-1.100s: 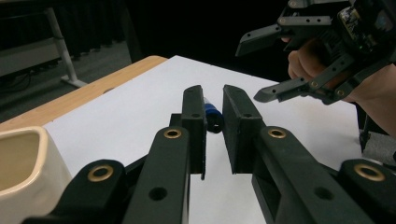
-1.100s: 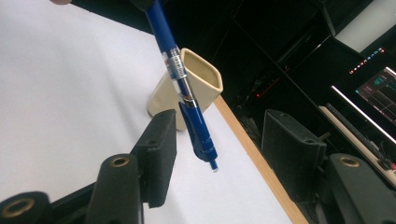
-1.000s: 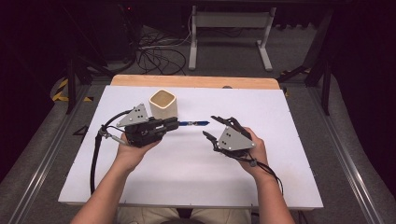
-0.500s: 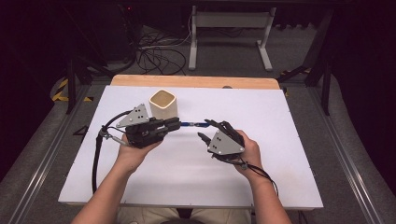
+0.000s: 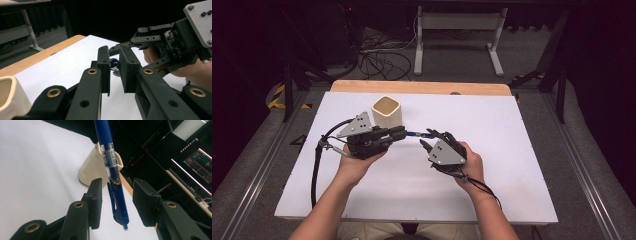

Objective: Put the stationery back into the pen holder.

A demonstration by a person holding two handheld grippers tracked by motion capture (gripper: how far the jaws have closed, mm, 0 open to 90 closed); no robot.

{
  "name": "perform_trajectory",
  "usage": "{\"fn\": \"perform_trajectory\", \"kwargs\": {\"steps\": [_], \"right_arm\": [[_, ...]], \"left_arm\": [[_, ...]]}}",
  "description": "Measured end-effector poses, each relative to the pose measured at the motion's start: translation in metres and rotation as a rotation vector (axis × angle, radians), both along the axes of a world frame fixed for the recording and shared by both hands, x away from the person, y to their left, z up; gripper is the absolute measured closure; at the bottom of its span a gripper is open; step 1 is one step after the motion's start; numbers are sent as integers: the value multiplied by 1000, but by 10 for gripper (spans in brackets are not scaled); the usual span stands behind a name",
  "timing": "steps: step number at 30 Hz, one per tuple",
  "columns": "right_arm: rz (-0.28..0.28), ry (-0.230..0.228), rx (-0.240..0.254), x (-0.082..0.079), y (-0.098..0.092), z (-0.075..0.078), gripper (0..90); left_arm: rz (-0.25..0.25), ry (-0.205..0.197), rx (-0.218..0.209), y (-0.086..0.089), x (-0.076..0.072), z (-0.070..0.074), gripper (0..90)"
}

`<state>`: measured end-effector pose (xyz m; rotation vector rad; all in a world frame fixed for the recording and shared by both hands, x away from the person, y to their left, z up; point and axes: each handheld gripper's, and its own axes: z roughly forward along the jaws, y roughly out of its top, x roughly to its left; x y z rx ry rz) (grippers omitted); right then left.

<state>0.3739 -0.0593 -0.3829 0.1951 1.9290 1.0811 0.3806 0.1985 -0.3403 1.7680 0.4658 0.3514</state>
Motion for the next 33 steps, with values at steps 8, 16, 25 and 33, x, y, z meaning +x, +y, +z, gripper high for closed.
{"fn": "perform_trajectory", "kwargs": {"steps": [8,16,25,33], "right_arm": [[-10,32,42,0,4,-2,647],[2,79,94,1,8,-4,711],[27,112,117,1,12,-7,769],[39,145,164,3,10,-8,778]], "left_arm": [[4,-9,-8,0,-1,1,802],[-3,-12,-17,0,-2,1,801],[16,-27,-38,2,-1,0,787],[48,-36,-49,5,-2,1,647]]}}
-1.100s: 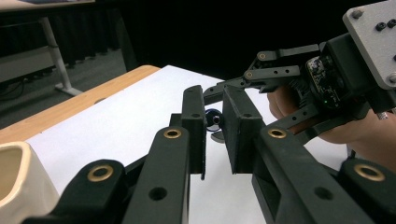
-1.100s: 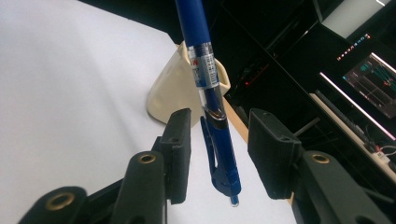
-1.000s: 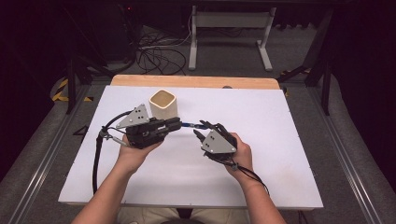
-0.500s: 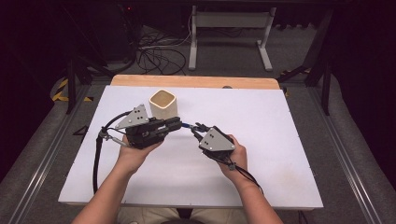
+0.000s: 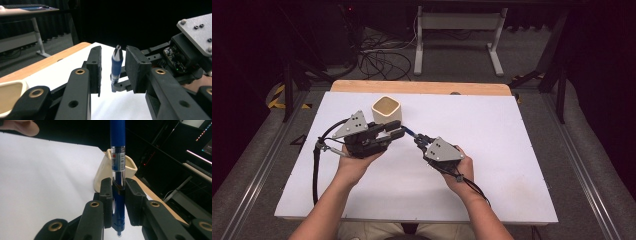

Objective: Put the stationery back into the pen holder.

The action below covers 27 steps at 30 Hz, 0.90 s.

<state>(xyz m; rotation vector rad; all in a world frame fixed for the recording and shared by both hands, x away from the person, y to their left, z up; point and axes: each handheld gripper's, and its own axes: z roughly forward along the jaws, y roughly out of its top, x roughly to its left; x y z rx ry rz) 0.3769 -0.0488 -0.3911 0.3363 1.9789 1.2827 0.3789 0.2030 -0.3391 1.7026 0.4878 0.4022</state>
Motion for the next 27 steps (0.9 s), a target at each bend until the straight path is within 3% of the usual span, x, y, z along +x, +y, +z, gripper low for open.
{"fn": "perform_trajectory", "kwargs": {"steps": [5,13,20,27], "right_arm": [[-3,27,56,3,-5,1,778],[-7,56,120,7,-11,4,778],[-3,81,170,10,-15,8,779],[-3,106,204,15,-15,9,780]], "left_arm": [[23,-10,20,1,-1,-2,571],[54,-11,16,7,-1,-3,473],[69,-13,7,12,-3,-5,405],[86,-15,23,20,-6,-5,340]]}}
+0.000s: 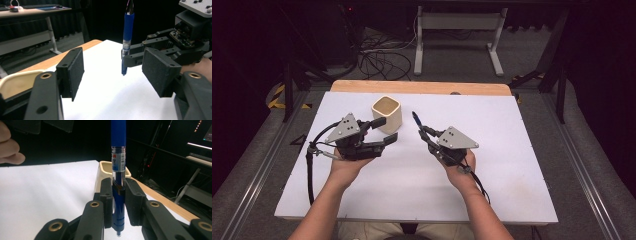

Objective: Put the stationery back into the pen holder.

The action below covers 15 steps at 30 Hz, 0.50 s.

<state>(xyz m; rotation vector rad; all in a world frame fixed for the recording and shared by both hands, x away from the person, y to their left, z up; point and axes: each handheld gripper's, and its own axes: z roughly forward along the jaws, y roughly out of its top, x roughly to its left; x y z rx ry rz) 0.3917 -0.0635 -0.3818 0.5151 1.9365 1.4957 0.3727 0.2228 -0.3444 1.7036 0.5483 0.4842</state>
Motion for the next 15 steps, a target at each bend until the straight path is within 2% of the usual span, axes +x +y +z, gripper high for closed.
{"fn": "perform_trajectory", "kwargs": {"steps": [7,15], "right_arm": [[4,8,51,4,3,5,780],[10,16,79,11,10,13,780]], "left_arm": [[56,-21,9,10,-2,-2,294],[75,-23,29,13,-1,-3,277]]}}
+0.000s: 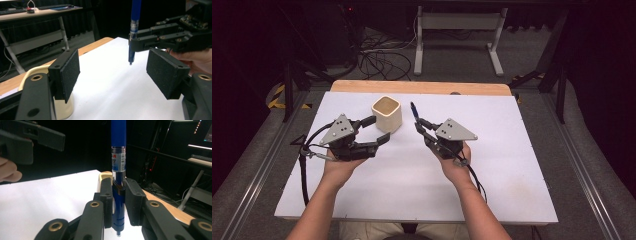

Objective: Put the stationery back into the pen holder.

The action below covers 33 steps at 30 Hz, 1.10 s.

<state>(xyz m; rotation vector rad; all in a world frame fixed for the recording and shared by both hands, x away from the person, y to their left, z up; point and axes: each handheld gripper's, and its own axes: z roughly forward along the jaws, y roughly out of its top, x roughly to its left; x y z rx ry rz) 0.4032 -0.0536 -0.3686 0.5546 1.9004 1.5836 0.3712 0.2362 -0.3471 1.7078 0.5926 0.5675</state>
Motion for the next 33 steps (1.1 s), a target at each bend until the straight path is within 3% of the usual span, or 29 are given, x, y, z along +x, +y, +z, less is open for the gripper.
{"fn": "perform_trajectory", "kwargs": {"steps": [10,23,33], "right_arm": [[16,-19,21,11,14,14,780],[38,17,105,27,23,17,780],[47,24,130,39,33,19,780]], "left_arm": [[13,-3,-2,7,2,2,278],[29,-2,7,10,4,2,278],[32,2,-6,13,5,3,279]]}}
